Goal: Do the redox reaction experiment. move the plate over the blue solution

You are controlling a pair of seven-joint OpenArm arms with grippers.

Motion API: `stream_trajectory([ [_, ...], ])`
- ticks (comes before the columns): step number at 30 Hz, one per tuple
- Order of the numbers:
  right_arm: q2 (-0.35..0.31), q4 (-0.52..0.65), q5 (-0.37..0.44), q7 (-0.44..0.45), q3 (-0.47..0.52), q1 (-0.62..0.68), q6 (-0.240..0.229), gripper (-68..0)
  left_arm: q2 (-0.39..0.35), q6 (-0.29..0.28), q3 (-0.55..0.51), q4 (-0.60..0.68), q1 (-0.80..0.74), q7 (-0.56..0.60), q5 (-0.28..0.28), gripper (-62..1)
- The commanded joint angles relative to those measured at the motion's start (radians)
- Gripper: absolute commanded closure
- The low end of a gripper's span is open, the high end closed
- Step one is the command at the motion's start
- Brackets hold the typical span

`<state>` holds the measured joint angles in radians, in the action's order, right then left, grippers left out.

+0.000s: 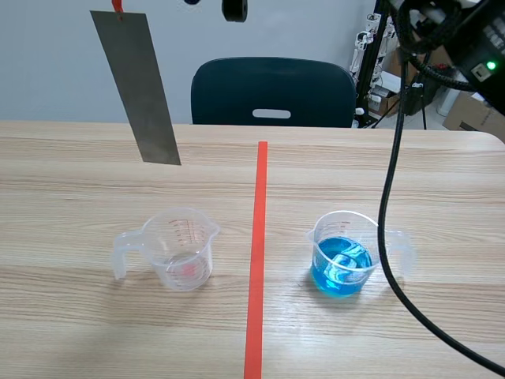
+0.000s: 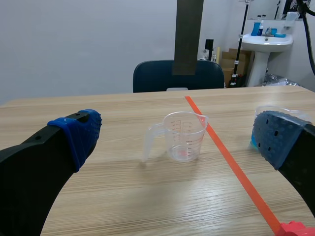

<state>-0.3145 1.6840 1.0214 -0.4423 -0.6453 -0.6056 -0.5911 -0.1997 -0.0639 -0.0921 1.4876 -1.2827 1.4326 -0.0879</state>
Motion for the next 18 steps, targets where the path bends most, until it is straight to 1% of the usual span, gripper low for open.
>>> stream_trajectory([
  [1,-0.016,0.006,0.012,0.023,0.006,-0.012,-0.004,-0.4,0.002,-0.002,0.002,0.012,-0.011,0.014,-0.005,-62.3],
  [6,-0.045,0.030,0.012,0.024,0.010,0.011,-0.008,-0.4,0.002,-0.002,0.002,0.012,-0.011,0.014,-0.005,-62.3],
  [10,-0.058,0.071,0.012,0.026,0.034,0.036,-0.011,-0.4,0.002,-0.002,0.002,0.012,-0.002,0.014,-0.005,-62.3],
  [14,-0.059,0.077,0.012,0.023,0.040,0.050,-0.011,-0.4,0.002,-0.002,0.002,0.012,0.013,0.014,-0.004,-62.3],
  [18,-0.082,0.086,0.012,0.032,0.045,0.061,-0.012,-0.4,0.002,-0.002,0.002,0.012,0.034,0.007,-0.003,-62.3],
])
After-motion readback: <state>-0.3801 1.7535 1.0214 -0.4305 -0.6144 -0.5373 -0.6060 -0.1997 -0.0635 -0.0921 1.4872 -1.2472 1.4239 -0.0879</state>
